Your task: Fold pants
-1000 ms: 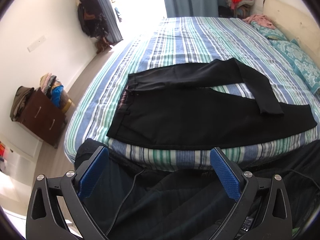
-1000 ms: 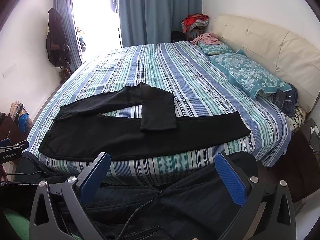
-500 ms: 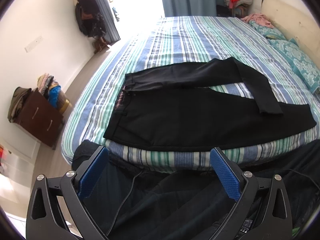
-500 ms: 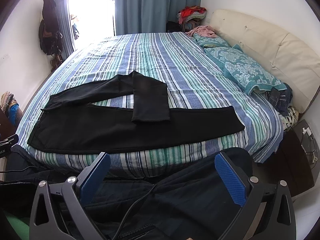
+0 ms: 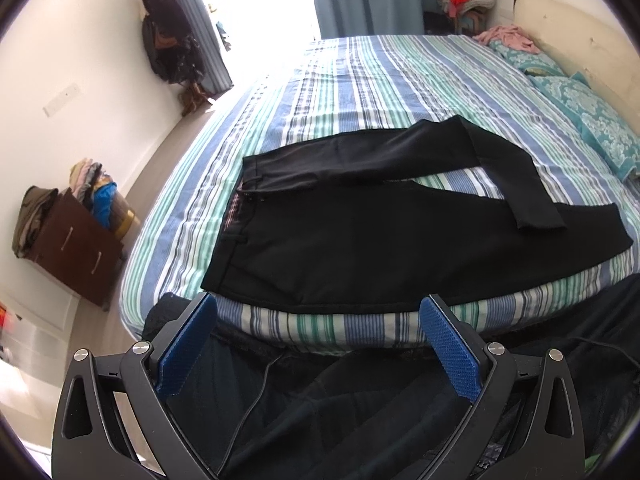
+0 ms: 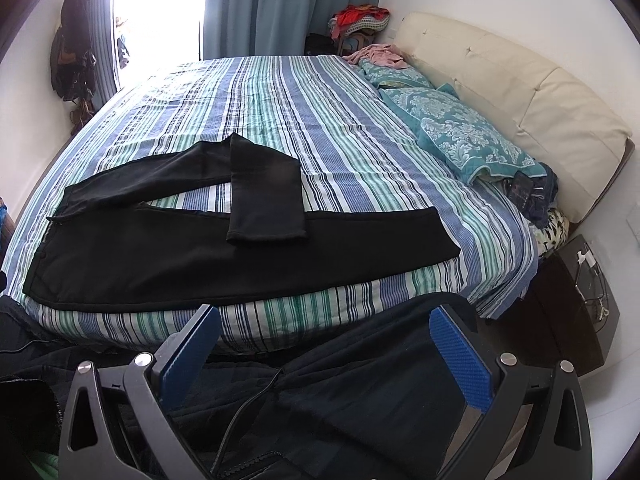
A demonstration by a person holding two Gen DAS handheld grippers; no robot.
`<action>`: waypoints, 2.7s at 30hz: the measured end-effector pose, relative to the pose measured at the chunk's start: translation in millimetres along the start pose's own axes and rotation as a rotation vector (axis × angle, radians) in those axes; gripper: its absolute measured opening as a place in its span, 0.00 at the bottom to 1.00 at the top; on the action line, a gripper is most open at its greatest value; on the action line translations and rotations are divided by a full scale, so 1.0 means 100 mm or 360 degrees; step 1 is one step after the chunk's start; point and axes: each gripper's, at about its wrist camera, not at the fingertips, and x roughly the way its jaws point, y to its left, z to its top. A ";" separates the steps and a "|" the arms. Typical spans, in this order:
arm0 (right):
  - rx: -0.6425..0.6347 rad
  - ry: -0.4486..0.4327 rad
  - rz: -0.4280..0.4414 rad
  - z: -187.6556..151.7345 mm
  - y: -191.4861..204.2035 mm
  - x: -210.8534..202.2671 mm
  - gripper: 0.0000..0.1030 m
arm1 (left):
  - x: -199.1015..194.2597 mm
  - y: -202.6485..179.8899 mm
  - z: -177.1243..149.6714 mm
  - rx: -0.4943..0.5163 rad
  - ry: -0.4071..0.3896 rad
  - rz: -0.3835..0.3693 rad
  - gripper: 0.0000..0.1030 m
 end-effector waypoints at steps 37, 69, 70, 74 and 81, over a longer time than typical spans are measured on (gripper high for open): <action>-0.0032 0.0045 -0.0044 0.00 0.08 0.05 1.00 | 0.05 0.05 -0.12 -0.0102 0.0099 -0.0040 0.99; -0.0694 -0.0213 0.0440 0.21 0.83 0.82 1.00 | 0.11 0.07 0.08 -0.0052 -0.0052 0.0025 0.99; -0.0775 -0.0211 0.0448 0.25 0.90 0.99 0.98 | 0.11 0.11 0.08 -0.0075 -0.0051 0.0038 0.99; -0.1010 -0.0170 0.0562 0.40 1.10 1.67 0.83 | 0.17 0.27 0.03 -0.0186 -0.0005 0.0087 0.99; -0.1269 0.0019 0.0605 0.43 1.40 2.69 0.46 | 0.37 0.38 -0.04 -0.0281 0.0143 0.0087 0.99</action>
